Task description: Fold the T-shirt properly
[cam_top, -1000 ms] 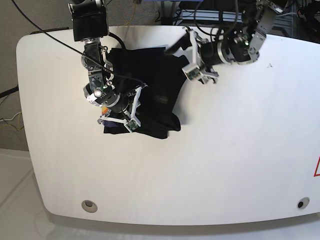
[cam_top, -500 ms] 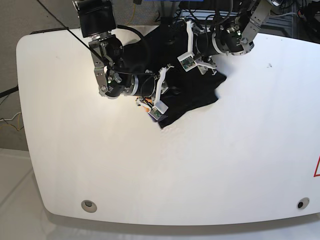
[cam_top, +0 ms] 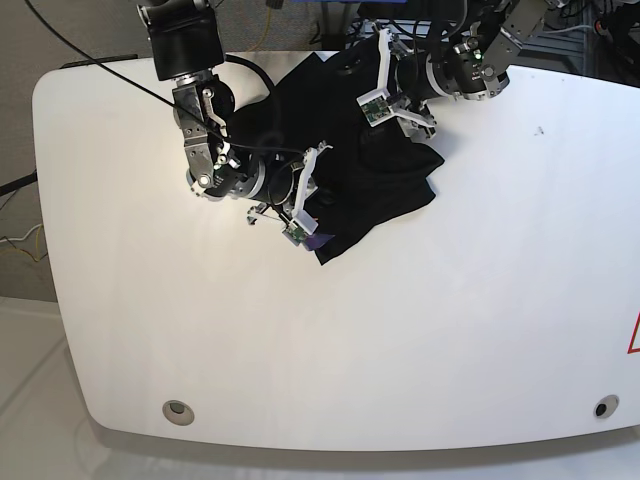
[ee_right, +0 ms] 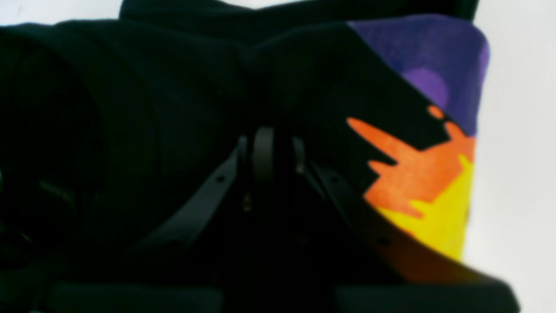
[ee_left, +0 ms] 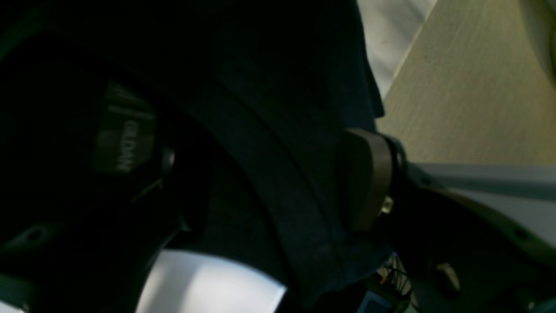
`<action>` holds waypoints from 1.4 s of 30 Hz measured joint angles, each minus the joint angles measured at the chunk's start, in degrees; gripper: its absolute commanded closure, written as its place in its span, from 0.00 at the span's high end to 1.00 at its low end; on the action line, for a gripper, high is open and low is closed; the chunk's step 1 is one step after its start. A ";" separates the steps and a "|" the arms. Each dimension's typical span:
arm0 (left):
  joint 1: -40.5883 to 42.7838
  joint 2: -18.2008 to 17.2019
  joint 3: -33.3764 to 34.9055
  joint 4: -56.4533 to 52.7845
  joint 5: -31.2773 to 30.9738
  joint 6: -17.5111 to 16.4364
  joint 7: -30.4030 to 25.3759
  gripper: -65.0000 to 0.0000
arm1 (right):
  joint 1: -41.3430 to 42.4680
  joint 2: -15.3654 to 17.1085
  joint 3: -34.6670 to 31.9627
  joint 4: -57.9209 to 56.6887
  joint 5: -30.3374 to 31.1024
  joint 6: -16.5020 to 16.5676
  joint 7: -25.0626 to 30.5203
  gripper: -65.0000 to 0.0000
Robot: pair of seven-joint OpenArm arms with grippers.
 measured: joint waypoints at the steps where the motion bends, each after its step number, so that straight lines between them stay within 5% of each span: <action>1: -0.28 0.00 -0.15 -0.48 -0.28 0.00 0.00 0.66 | -0.17 -0.07 0.02 -0.09 -0.02 0.02 0.22 0.08; 22: -8.57 2.60 -0.68 -14.45 -7.28 -2.36 -4.11 0.53 | -0.48 -2.45 2.14 -2.67 -3.78 0.81 4.48 0.06; 33: -9.18 2.73 -1.27 -14.82 -7.50 -2.58 -3.80 0.63 | -0.81 3.21 -2.49 0.33 -2.27 1.05 4.24 0.06; 42: -10.86 1.60 -0.94 -10.99 -4.68 -1.01 0.42 0.63 | -9.35 1.62 -0.85 14.64 -4.96 1.27 -1.29 0.06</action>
